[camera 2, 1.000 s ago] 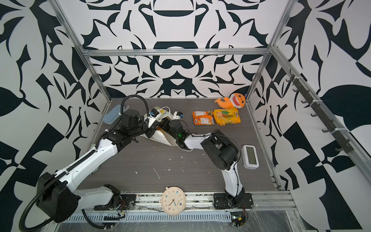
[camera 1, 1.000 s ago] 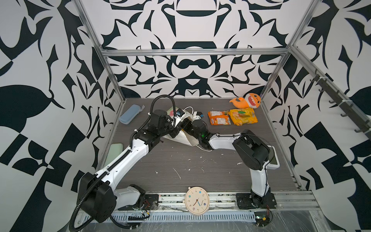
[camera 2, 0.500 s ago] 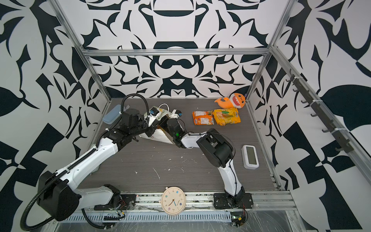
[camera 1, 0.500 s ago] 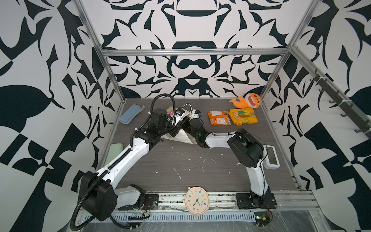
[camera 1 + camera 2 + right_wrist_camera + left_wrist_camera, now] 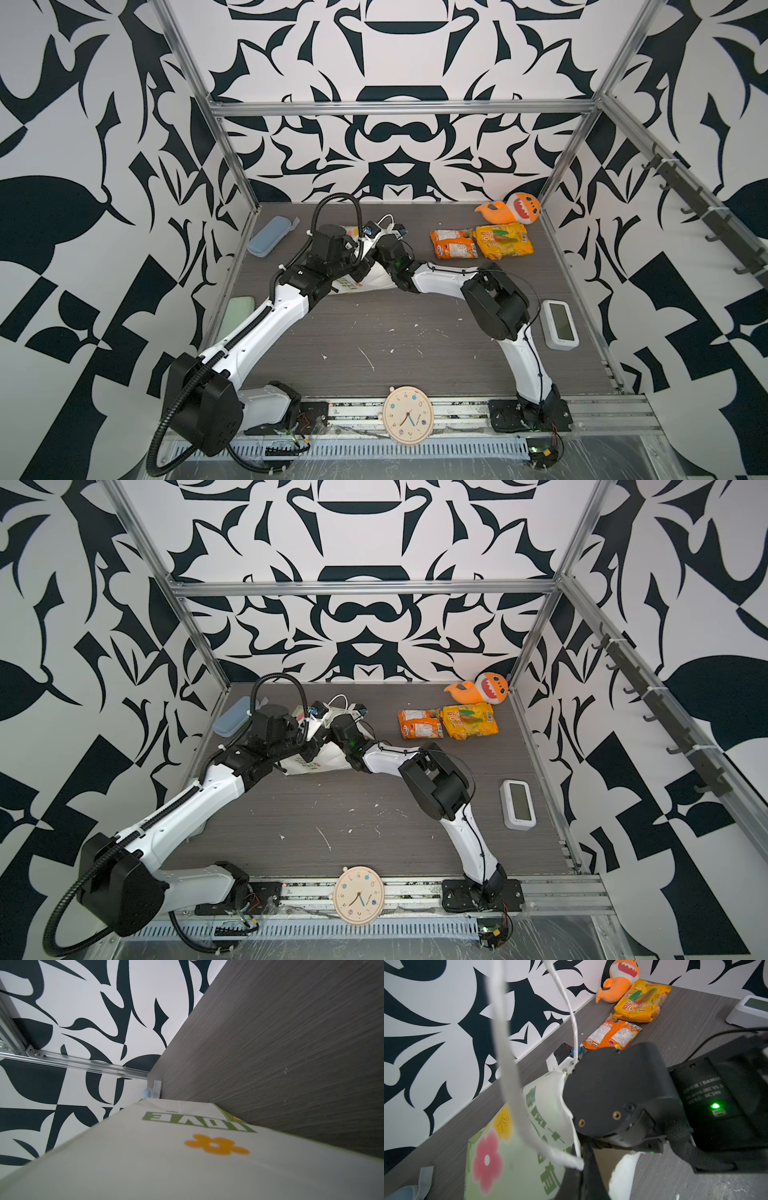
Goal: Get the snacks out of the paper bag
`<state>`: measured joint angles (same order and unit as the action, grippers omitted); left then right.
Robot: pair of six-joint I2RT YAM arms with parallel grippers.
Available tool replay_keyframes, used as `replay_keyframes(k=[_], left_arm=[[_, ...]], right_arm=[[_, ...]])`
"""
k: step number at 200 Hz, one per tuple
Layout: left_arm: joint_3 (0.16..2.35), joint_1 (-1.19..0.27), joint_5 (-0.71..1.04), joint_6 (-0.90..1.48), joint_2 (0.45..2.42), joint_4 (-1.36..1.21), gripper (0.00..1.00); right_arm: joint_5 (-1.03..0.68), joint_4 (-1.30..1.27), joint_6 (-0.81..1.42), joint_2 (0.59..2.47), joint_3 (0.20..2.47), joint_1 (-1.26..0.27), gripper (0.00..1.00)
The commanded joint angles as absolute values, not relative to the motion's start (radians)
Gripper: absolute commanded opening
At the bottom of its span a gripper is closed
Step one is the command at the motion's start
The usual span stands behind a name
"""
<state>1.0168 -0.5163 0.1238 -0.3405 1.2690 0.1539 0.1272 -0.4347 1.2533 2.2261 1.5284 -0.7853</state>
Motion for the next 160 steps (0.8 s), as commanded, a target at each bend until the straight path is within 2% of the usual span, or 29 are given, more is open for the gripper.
replay_keyframes(k=[1, 23, 58, 125, 160], left_arm=[[1.050, -0.535, 0.207, -0.356, 1.243, 0.087, 0.00], [1.038, -0.535, 0.201, -0.356, 1.239, 0.081, 0.00], [1.021, -0.535, 0.187, -0.354, 1.234, 0.065, 0.00], [1.005, -0.535, 0.140, -0.363, 1.229, 0.046, 0.00], [0.997, -0.535, 0.149, -0.371, 1.220, 0.041, 0.00]], right_arm=[[0.116, -0.279, 1.240, 2.237, 1.543, -0.792, 0.57], [0.099, -0.291, 1.235, 2.228, 1.504, -0.782, 0.48], [0.081, -0.326, 1.203, 2.184, 1.430, -0.759, 0.29], [0.059, -0.439, 1.072, 1.991, 1.180, -0.727, 0.24], [-0.152, -0.674, 0.852, 1.956, 1.086, -0.707, 0.33]])
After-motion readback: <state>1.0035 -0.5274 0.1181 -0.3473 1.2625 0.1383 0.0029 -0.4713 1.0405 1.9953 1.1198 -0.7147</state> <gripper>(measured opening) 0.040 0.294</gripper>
